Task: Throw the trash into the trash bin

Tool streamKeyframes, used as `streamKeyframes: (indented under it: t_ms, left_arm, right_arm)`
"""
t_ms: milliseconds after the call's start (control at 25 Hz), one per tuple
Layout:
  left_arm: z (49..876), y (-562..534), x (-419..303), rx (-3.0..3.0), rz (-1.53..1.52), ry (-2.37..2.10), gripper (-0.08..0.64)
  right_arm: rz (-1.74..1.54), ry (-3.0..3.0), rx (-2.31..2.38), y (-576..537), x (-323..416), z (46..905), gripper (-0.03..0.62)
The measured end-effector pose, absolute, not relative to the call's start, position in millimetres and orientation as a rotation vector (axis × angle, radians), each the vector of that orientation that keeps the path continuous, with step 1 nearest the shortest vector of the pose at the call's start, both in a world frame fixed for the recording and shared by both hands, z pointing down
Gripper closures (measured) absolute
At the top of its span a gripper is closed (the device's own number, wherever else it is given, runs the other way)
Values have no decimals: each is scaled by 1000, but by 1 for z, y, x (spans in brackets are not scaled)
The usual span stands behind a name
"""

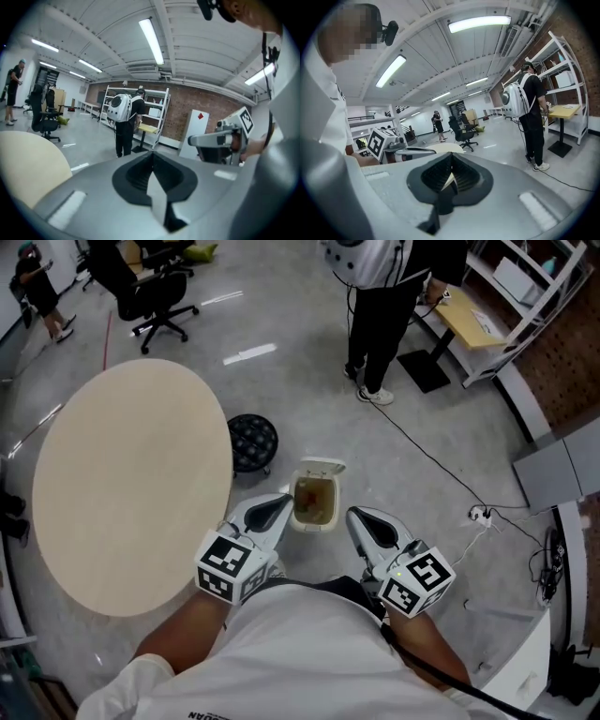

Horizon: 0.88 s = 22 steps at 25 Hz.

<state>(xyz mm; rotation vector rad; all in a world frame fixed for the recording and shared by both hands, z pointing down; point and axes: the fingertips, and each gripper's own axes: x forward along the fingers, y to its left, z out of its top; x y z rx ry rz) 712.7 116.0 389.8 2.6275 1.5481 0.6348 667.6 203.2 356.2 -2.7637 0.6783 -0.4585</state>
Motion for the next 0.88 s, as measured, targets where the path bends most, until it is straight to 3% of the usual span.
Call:
streamKeyframes:
  t_ms: [880]
  left_arm:
    - [354,188,626,2723,540,1331,554]
  right_arm:
    - [-324,821,-2722,294,592,336,591]
